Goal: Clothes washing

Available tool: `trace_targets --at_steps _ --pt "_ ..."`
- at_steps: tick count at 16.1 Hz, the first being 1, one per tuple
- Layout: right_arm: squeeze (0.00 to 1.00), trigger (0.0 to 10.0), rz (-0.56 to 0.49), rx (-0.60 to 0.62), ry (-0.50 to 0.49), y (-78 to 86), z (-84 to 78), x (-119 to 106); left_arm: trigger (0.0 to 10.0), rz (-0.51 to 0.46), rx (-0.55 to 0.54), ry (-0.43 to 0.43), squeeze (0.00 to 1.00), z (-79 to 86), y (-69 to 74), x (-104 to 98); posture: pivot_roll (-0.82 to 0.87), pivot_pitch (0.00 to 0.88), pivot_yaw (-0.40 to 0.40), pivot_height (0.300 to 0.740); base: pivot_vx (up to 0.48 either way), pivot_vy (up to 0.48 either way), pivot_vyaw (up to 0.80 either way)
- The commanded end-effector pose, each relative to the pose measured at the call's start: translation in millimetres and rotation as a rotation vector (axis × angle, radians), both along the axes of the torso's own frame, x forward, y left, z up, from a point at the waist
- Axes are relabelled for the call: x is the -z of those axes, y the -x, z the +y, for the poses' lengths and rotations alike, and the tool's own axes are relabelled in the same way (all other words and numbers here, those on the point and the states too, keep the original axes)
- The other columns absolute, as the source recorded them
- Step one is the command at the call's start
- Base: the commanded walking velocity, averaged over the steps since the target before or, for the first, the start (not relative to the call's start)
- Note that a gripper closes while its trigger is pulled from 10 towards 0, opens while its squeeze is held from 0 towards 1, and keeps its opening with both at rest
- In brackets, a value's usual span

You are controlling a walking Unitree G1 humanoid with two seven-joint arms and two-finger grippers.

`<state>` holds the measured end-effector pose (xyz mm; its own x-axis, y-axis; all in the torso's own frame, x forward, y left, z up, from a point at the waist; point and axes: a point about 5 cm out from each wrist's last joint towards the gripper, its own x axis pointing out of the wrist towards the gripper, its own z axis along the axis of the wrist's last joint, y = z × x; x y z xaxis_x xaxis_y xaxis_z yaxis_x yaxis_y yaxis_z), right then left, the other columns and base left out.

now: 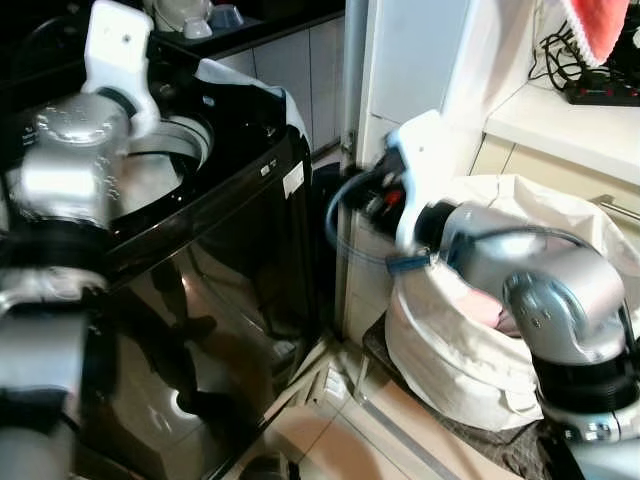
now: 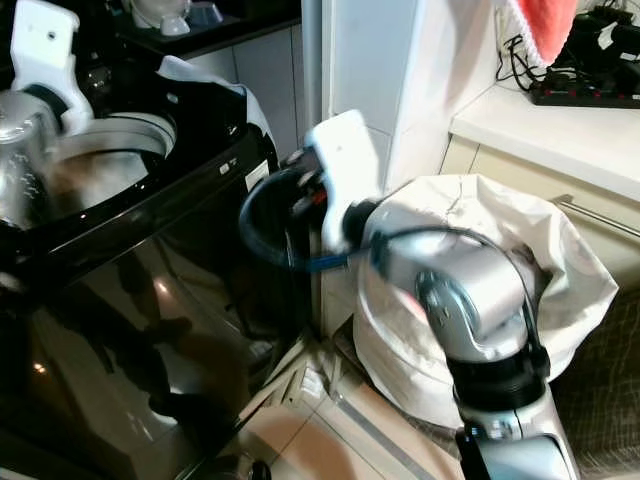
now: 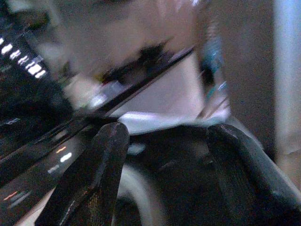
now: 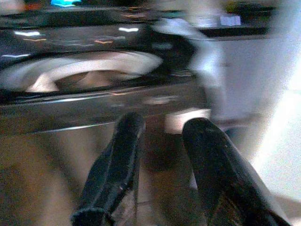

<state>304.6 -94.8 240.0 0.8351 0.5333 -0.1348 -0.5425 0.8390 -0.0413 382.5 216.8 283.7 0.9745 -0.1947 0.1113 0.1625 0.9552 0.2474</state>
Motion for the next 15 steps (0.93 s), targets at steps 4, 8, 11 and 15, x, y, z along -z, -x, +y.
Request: trace_targets --at_steps 4,8,11,15 --pt "0.63 10.0 0.069 0.44 0.067 -30.3 -69.7 34.8 10.0 0.138 0.116 0.082 0.0 -45.1 20.6 75.3 0.03 0.0 0.084 0.74 0.0 0.0 0.0" --pt "1.0 10.0 0.188 0.7 0.096 -57.5 -139.4 89.9 10.0 0.111 0.354 0.027 0.0 -91.0 46.8 90.8 0.04 0.0 0.121 0.74 0.0 0.0 0.0" --pt "1.0 10.0 0.184 0.69 0.096 -70.2 -144.5 92.9 10.0 0.098 0.326 -0.004 0.0 -80.6 46.9 85.8 0.07 0.0 0.134 0.74 0.0 0.0 0.0" --pt "1.0 10.0 0.151 0.681 0.217 -78.7 -156.2 89.5 10.0 0.092 0.307 -0.031 0.0 -64.1 63.6 76.8 0.14 0.0 0.149 0.74 0.0 0.0 0.0"
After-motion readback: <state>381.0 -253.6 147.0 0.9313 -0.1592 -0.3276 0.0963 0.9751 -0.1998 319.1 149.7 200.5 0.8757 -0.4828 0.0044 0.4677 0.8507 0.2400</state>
